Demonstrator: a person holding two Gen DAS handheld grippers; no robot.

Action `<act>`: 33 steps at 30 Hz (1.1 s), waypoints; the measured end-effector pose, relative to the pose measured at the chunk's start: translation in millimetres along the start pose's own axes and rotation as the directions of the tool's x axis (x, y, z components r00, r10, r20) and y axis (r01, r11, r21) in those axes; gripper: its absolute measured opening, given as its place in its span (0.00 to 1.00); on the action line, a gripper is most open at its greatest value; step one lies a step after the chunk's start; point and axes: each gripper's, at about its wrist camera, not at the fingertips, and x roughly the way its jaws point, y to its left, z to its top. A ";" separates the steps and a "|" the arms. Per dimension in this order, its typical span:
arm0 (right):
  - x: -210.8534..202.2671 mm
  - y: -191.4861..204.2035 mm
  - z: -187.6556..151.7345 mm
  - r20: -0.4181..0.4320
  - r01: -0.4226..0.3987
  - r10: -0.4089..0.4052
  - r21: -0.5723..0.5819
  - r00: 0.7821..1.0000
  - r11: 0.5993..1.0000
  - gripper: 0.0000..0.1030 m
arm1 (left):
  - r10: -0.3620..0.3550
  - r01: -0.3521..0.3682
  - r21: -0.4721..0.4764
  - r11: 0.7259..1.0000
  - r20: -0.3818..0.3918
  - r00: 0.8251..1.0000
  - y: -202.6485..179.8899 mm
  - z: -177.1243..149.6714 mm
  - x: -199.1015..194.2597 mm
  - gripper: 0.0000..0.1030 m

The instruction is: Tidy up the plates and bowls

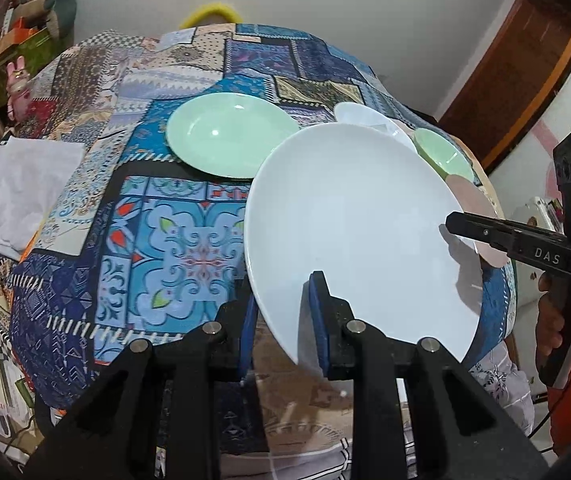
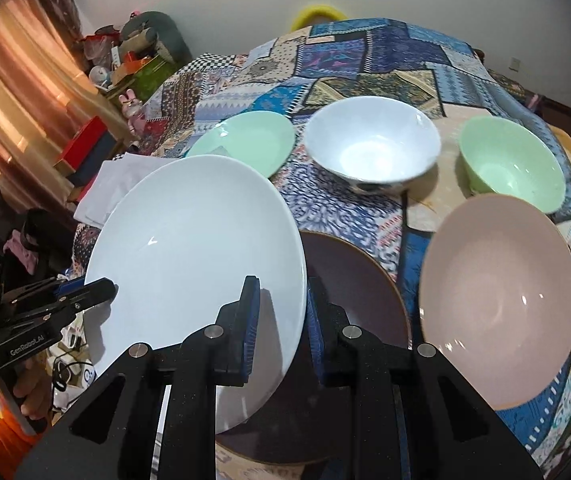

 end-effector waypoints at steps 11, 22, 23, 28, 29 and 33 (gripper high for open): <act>0.9 -28.1 -20.6 -0.016 0.003 -0.002 0.078 1.000 0.997 0.20 | -0.014 0.017 0.046 0.999 -0.070 0.997 -21.1 -3.0 28.0 0.24; 6.4 -46.5 -37.4 -0.032 -0.007 0.011 0.139 0.999 0.990 0.20 | -0.005 0.015 0.075 0.997 -0.132 0.991 -32.8 -7.5 50.8 0.24; 6.7 -47.9 -38.9 -0.033 -0.006 0.011 0.142 0.999 0.990 0.20 | -0.006 0.016 0.077 0.997 -0.136 0.991 -33.7 -8.0 52.0 0.24; 5.9 -51.6 -42.3 -0.036 -0.004 0.009 0.148 0.999 0.989 0.20 | 0.002 0.011 0.088 0.996 -0.153 0.988 -37.8 -7.6 60.0 0.26; 5.6 -52.0 -43.1 -0.037 -0.004 0.009 0.149 0.999 0.989 0.21 | 0.004 0.010 0.089 0.996 -0.154 0.988 -38.3 -7.2 61.4 0.26; 5.6 -55.1 -44.4 -0.038 -0.006 0.012 0.155 0.999 0.988 0.21 | 0.007 0.007 0.086 0.996 -0.163 0.987 -37.8 -5.9 66.5 0.27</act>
